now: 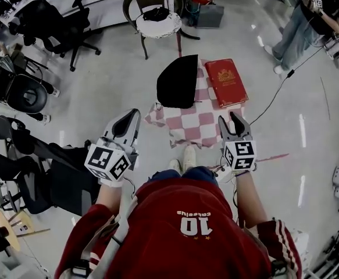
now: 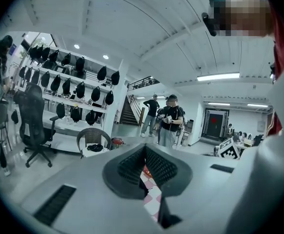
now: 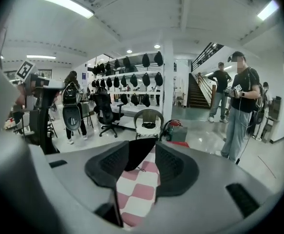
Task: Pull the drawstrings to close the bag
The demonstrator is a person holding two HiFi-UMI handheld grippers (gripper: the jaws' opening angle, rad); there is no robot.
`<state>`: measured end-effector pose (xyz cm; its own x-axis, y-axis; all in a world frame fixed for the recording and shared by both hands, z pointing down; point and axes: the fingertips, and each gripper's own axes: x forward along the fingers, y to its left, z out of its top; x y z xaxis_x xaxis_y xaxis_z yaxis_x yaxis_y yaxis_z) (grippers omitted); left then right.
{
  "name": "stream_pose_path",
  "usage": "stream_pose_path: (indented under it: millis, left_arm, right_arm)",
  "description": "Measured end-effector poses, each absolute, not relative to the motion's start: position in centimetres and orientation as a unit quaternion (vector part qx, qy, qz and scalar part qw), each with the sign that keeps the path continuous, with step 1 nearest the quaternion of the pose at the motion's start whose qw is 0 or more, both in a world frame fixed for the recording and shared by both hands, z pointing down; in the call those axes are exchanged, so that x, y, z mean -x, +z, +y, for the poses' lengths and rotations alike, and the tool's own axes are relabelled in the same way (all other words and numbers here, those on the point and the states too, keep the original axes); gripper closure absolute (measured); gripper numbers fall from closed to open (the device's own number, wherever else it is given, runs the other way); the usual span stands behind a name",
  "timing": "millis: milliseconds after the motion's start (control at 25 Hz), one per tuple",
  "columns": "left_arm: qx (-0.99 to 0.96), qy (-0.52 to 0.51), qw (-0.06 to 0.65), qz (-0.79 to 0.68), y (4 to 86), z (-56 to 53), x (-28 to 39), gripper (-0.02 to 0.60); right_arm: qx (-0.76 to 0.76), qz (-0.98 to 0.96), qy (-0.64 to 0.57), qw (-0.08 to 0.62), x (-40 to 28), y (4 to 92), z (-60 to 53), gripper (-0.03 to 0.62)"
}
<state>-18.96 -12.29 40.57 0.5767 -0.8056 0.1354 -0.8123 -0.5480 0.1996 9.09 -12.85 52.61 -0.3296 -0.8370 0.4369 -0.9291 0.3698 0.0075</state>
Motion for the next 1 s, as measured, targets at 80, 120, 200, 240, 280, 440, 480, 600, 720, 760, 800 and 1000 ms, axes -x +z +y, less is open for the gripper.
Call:
stream_pose_path:
  millis: [80,120,200,240,280,440,480,600,720,760,800,1000]
  left_arm:
    - [-0.878,0.019,0.122,-0.463,40.5,-13.0,18.8,0.572]
    - [-0.876,0.021,0.122,-0.466,40.5,-13.3,18.7,0.572]
    - [-0.872,0.026,0.123,-0.472,40.6,-14.0,18.6,0.572]
    - [-0.870,0.029,0.124,-0.476,40.7,-14.2,18.6,0.572]
    - [-0.868,0.032,0.125,-0.480,40.8,-14.4,18.6,0.572]
    - [-0.853,0.041,0.137,-0.502,41.1,-14.7,19.2,0.572]
    - [-0.847,0.043,0.142,-0.511,41.2,-14.8,19.4,0.572]
    - [-0.830,0.056,0.155,-0.534,42.2,-15.0,20.3,0.572]
    - [-0.816,0.064,0.165,-0.550,43.1,-15.3,21.0,0.572]
    - [-0.813,0.066,0.167,-0.553,43.3,-15.5,21.1,0.572]
    - [-0.811,0.067,0.169,-0.556,43.5,-15.7,21.1,0.572]
    - [-0.806,0.080,0.174,-0.560,44.7,-16.7,20.3,0.572]
  right_arm:
    - [-0.534,-0.809,0.120,0.212,-8.8,54.5,-14.0,0.434]
    - [-0.526,-0.812,0.117,0.227,-8.6,55.6,-14.6,0.434]
    - [-0.502,-0.819,0.109,0.254,-7.7,57.8,-16.0,0.431]
    - [-0.487,-0.824,0.103,0.268,-7.1,59.1,-16.7,0.431]
    - [-0.470,-0.830,0.094,0.286,-6.3,60.4,-17.4,0.431]
    - [-0.398,-0.840,0.036,0.368,-3.8,66.2,-20.6,0.427]
    - [-0.383,-0.839,0.027,0.385,-3.5,67.7,-21.3,0.427]
    - [-0.354,-0.838,0.026,0.413,-3.3,71.4,-22.8,0.425]
    - [-0.337,-0.834,0.035,0.436,-3.7,74.3,-23.6,0.425]
    - [-0.332,-0.833,0.038,0.441,-3.8,75.0,-23.8,0.425]
    - [-0.328,-0.833,0.041,0.444,-3.8,75.7,-24.1,0.425]
    - [-0.305,-0.832,0.047,0.461,-3.5,79.2,-25.2,0.425]
